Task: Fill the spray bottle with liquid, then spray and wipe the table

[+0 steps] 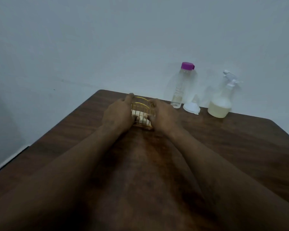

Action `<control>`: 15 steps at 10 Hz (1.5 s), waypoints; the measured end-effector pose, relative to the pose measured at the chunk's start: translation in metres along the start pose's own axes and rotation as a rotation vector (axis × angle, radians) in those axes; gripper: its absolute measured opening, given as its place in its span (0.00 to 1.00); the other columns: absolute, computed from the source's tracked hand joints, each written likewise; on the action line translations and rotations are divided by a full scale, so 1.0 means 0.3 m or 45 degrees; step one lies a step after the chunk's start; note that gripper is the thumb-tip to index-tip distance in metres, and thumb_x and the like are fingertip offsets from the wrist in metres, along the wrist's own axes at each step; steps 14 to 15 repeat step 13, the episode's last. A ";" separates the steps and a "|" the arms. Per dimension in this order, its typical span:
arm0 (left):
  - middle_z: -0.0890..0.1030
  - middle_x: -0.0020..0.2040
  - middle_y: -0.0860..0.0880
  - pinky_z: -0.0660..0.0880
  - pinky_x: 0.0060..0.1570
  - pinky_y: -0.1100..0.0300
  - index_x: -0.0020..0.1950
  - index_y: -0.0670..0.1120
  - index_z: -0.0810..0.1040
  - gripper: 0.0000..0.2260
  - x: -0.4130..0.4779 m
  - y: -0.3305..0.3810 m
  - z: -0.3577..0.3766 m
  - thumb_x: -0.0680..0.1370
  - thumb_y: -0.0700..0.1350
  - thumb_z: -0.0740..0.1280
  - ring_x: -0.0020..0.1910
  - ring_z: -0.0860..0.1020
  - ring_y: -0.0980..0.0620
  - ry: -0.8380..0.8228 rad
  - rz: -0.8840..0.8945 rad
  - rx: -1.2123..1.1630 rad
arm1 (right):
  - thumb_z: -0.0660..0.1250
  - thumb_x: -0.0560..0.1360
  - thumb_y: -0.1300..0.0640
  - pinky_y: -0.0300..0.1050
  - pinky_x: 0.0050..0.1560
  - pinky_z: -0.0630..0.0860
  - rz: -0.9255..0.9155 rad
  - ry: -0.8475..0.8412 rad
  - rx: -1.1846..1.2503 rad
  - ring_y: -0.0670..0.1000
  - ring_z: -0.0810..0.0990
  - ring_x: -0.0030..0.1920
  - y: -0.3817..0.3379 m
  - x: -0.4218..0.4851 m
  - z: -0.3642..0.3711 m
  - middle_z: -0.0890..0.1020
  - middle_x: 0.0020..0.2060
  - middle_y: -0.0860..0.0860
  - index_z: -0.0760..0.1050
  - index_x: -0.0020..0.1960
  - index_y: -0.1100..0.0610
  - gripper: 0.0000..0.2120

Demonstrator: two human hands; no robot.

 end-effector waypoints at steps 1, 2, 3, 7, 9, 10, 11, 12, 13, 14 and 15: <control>0.81 0.58 0.42 0.79 0.50 0.47 0.76 0.52 0.64 0.34 0.184 0.007 0.097 0.74 0.52 0.77 0.56 0.80 0.39 0.017 0.013 0.029 | 0.74 0.76 0.51 0.51 0.56 0.76 0.043 0.026 -0.007 0.58 0.81 0.61 0.120 0.152 0.057 0.83 0.62 0.53 0.72 0.72 0.51 0.26; 0.81 0.58 0.42 0.78 0.52 0.46 0.74 0.51 0.66 0.33 0.344 0.016 0.167 0.73 0.51 0.77 0.57 0.79 0.39 0.031 0.011 0.002 | 0.73 0.76 0.55 0.50 0.54 0.75 0.081 0.068 0.028 0.59 0.81 0.60 0.204 0.274 0.096 0.84 0.61 0.54 0.73 0.71 0.51 0.25; 0.81 0.58 0.43 0.76 0.52 0.47 0.73 0.51 0.68 0.33 0.456 0.025 0.215 0.72 0.52 0.79 0.57 0.79 0.39 0.016 0.000 -0.024 | 0.73 0.75 0.54 0.49 0.51 0.73 0.115 0.041 0.022 0.59 0.81 0.59 0.249 0.358 0.122 0.83 0.59 0.55 0.73 0.70 0.54 0.25; 0.76 0.57 0.42 0.78 0.48 0.43 0.70 0.49 0.68 0.31 0.593 0.043 0.257 0.72 0.46 0.80 0.57 0.76 0.39 -0.124 -0.074 -0.025 | 0.67 0.79 0.62 0.50 0.42 0.71 0.216 -0.204 -0.217 0.61 0.82 0.53 0.245 0.480 0.118 0.81 0.55 0.58 0.68 0.68 0.58 0.19; 0.75 0.60 0.42 0.72 0.42 0.48 0.74 0.49 0.64 0.31 0.605 0.053 0.290 0.76 0.45 0.76 0.58 0.74 0.40 -0.183 -0.084 -0.006 | 0.64 0.78 0.63 0.52 0.47 0.75 0.253 -0.305 -0.261 0.62 0.82 0.56 0.229 0.510 0.113 0.80 0.60 0.59 0.67 0.70 0.60 0.21; 0.73 0.64 0.42 0.73 0.47 0.46 0.80 0.51 0.57 0.39 0.594 0.050 0.275 0.75 0.47 0.75 0.62 0.72 0.39 -0.205 -0.142 -0.069 | 0.69 0.77 0.57 0.54 0.53 0.78 0.330 -0.422 -0.216 0.64 0.80 0.62 0.228 0.505 0.105 0.69 0.75 0.61 0.57 0.79 0.59 0.35; 0.71 0.66 0.42 0.75 0.50 0.46 0.85 0.52 0.50 0.47 0.577 0.071 0.208 0.74 0.49 0.76 0.63 0.69 0.39 -0.162 -0.175 -0.002 | 0.70 0.78 0.51 0.57 0.52 0.80 0.341 -0.450 -0.219 0.65 0.81 0.62 0.200 0.494 0.057 0.53 0.84 0.59 0.48 0.84 0.58 0.44; 0.71 0.66 0.42 0.76 0.51 0.45 0.85 0.51 0.51 0.49 0.566 0.109 0.108 0.71 0.48 0.76 0.61 0.70 0.40 -0.103 -0.178 0.025 | 0.67 0.79 0.50 0.58 0.53 0.80 0.252 -0.356 -0.163 0.65 0.82 0.60 0.139 0.473 -0.036 0.59 0.82 0.58 0.55 0.82 0.59 0.37; 0.70 0.68 0.42 0.76 0.55 0.45 0.84 0.52 0.53 0.46 0.544 0.184 0.028 0.71 0.50 0.75 0.62 0.70 0.40 -0.199 -0.144 0.030 | 0.64 0.80 0.48 0.57 0.52 0.81 0.249 -0.376 -0.138 0.62 0.82 0.60 0.114 0.437 -0.143 0.66 0.79 0.55 0.62 0.79 0.57 0.30; 0.70 0.68 0.42 0.76 0.55 0.45 0.84 0.52 0.53 0.46 0.544 0.184 0.028 0.71 0.50 0.75 0.62 0.70 0.40 -0.199 -0.144 0.030 | 0.64 0.80 0.48 0.57 0.52 0.81 0.249 -0.376 -0.138 0.62 0.82 0.60 0.114 0.437 -0.143 0.66 0.79 0.55 0.62 0.79 0.57 0.30; 0.70 0.68 0.42 0.76 0.55 0.45 0.84 0.52 0.53 0.46 0.544 0.184 0.028 0.71 0.50 0.75 0.62 0.70 0.40 -0.199 -0.144 0.030 | 0.64 0.80 0.48 0.57 0.52 0.81 0.249 -0.376 -0.138 0.62 0.82 0.60 0.114 0.437 -0.143 0.66 0.79 0.55 0.62 0.79 0.57 0.30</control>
Point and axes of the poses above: each hand's wrist, its own x-axis towards the middle knuckle, its own z-axis out of the palm, y = z × x, the point moved 9 cm from there along x, towards the middle knuckle
